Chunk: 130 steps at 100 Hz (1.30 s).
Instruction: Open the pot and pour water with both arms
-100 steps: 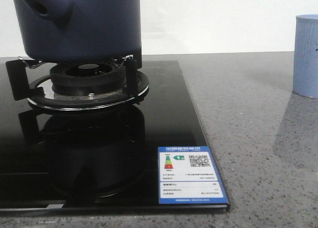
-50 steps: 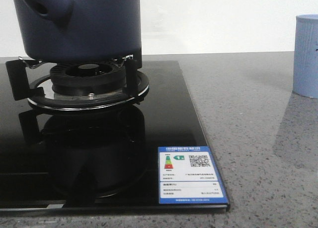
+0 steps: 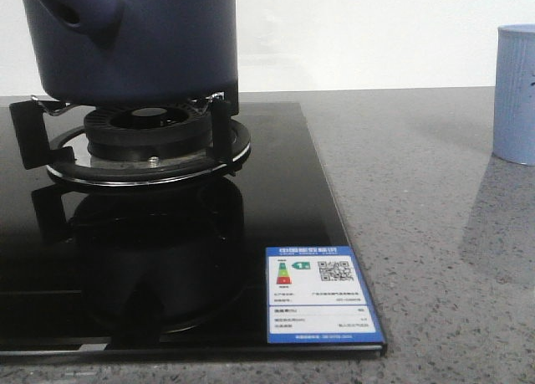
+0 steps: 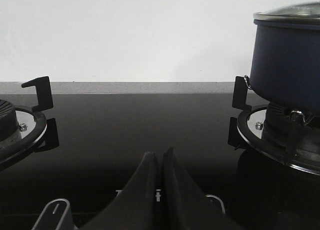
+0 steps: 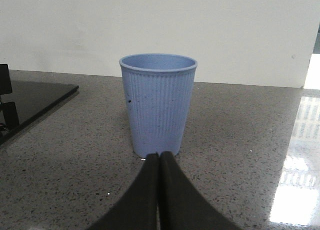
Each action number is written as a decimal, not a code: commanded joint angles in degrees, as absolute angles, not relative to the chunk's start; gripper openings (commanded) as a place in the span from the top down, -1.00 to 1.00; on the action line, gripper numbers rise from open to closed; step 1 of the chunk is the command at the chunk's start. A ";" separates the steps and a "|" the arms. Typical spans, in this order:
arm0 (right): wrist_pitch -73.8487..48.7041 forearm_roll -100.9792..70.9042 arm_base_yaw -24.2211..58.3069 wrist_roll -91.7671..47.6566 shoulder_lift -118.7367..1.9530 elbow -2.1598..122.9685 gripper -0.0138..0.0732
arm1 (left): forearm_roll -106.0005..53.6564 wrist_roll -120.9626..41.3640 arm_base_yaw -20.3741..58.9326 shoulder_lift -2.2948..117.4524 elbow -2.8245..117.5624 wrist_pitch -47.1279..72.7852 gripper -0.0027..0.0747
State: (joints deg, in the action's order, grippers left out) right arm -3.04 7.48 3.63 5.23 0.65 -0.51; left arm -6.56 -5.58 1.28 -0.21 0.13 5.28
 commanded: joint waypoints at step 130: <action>-6.44 -7.61 3.79 7.82 -3.95 12.78 0.76 | -33.09 -5.31 1.26 1.83 12.38 0.64 0.97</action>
State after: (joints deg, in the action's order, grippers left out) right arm -3.97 -9.73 3.63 7.89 -0.24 6.22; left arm -36.64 -5.58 1.28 -0.11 6.37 0.00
